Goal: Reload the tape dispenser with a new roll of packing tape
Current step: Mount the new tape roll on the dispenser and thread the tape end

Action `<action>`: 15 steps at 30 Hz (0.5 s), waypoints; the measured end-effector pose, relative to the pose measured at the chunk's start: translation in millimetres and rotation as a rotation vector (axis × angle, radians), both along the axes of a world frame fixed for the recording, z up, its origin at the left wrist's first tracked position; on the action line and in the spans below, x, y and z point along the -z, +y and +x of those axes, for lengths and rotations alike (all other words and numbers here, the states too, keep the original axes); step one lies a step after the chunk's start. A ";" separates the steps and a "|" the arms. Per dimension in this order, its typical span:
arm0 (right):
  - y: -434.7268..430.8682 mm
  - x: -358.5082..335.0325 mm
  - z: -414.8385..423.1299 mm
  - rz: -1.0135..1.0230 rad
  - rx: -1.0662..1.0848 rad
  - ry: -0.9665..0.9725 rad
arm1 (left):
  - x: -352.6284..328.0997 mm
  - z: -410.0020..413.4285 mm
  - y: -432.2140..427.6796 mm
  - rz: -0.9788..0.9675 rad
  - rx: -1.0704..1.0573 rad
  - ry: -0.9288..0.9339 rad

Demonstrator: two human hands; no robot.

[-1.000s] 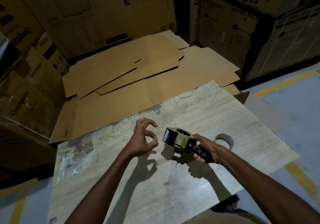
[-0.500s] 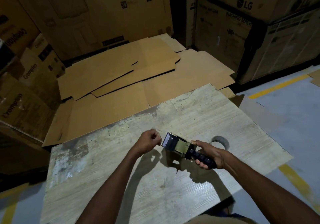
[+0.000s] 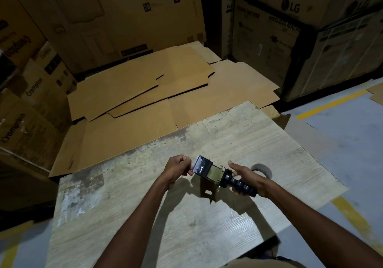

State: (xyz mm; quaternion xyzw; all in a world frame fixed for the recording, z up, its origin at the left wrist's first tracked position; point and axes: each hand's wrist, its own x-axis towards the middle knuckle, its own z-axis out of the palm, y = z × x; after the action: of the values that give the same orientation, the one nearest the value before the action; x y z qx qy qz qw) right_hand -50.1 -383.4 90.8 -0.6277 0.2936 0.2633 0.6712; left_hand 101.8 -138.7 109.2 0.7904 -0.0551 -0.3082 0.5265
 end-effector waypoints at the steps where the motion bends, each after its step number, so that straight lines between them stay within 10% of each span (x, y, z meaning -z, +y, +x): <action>1: -0.6 -1.4 -0.4 -0.027 -0.028 -0.049 | -0.6 0.2 -0.9 -0.002 -0.014 0.002; 15: -1.5 -13.3 5.8 -0.530 -0.215 -0.228 | -8.6 4.5 -12.8 -0.078 -0.074 0.073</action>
State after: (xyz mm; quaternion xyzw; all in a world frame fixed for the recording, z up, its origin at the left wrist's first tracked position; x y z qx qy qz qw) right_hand -44.3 -384.9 104.1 -0.8339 0.2066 0.1748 0.4810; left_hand 106.3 -151.5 117.8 0.7589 -0.0186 -0.3149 0.5698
